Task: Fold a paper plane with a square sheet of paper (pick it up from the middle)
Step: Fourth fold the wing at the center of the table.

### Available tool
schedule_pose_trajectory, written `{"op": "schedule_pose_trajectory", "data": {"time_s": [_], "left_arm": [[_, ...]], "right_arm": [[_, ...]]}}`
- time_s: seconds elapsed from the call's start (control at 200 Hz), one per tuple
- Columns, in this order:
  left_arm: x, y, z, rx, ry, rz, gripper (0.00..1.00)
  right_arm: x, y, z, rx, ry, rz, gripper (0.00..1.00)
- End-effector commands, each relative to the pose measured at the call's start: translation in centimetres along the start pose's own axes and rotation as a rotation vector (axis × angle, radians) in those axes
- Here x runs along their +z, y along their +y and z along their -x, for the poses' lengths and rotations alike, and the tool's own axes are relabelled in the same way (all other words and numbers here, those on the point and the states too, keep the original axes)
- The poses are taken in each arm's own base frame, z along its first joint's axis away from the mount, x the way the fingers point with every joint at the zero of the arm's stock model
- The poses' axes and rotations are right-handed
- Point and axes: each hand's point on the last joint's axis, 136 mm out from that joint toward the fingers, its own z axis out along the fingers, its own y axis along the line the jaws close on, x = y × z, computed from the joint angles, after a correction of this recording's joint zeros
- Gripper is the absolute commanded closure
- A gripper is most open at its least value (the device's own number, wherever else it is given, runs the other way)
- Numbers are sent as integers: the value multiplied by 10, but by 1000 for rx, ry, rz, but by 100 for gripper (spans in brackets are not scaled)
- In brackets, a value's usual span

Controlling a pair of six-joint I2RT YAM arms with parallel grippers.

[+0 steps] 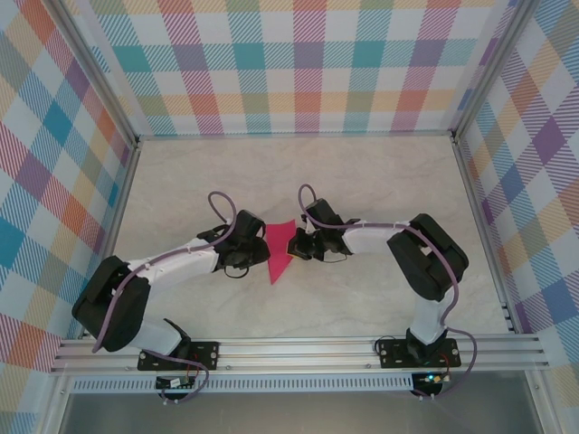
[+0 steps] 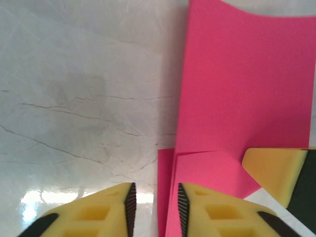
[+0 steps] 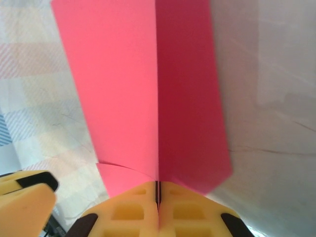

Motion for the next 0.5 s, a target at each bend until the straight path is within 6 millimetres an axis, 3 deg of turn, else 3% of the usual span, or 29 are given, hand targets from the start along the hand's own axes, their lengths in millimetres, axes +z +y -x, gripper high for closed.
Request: {"op": "schedule_pose_trajectory", "data": {"time_s": [0.0, 0.19, 0.38, 0.495], "left_arm": [[-9, 5, 0, 6, -3, -9, 63], [-20, -11, 2, 47, -33, -85, 52], [-31, -20, 3, 86, -61, -123, 50], [-33, -30, 6, 106, -86, -160, 49]], "right_arm": [[-29, -3, 6, -3, -97, -70, 99], [-64, -24, 5, 79, -193, -204, 100], [-87, -14, 8, 68, -262, -206, 100], [-87, -12, 9, 82, -262, -207, 99]]}}
